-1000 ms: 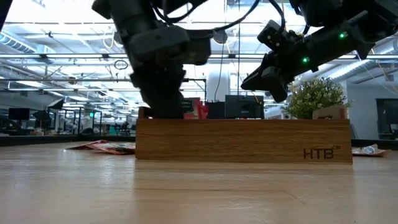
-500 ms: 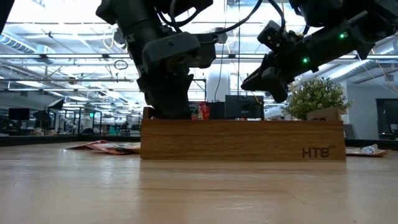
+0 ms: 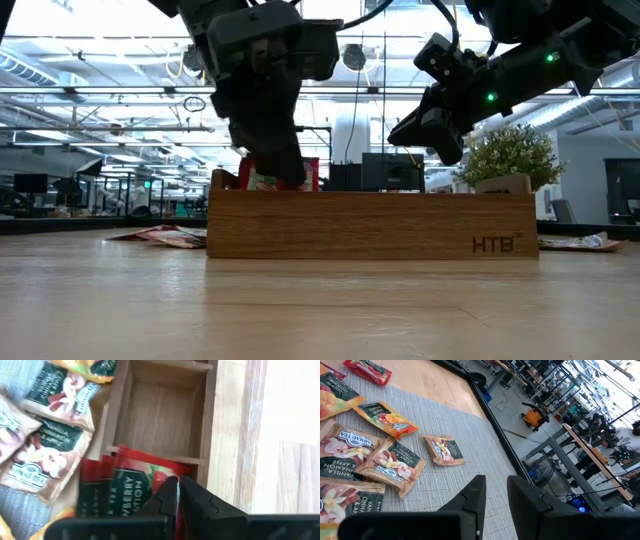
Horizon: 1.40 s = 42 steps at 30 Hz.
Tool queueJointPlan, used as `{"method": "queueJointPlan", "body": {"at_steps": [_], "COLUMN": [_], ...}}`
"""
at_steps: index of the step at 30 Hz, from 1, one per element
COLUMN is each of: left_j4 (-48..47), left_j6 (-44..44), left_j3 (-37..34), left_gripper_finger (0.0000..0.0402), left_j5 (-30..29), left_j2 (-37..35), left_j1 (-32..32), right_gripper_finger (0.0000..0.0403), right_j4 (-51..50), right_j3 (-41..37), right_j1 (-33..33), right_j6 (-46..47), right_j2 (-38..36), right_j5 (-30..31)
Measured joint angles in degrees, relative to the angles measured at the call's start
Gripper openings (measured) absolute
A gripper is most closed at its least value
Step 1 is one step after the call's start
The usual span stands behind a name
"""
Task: Pick & Place Tea
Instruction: Put the red tea bag into the left section of the wooden organizer
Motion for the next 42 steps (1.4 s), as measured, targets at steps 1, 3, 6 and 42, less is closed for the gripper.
{"method": "queueJointPlan", "body": {"at_steps": [1, 3, 6, 42], "left_j4": [0.29, 0.6, -0.85, -28.35], "left_j6": [0.04, 0.18, 2.87, -41.7], "left_j3": [0.0, 0.0, 0.17, -13.89], "left_gripper_finger": [0.0026, 0.0026, 0.0026, 0.0233], "left_j5": [-0.11, -0.11, 0.05, -9.8], "left_j2": [-0.03, -0.03, -0.05, -9.97], "left_j1": [0.01, -0.04, -0.06, 10.73], "right_gripper_finger": [0.007, 0.007, 0.007, 0.007], "right_j4": [0.0, -0.02, -0.02, -0.88], "right_j3": [0.0, 0.0, 0.02, 0.0], "right_j1": [0.01, 0.0, 0.0, 0.0], "right_j6": [0.0, 0.0, 0.0, 0.4], "right_j2": [0.01, 0.0, 0.02, 0.0], "right_j5": [-0.01, -0.02, -0.02, -0.17]}}
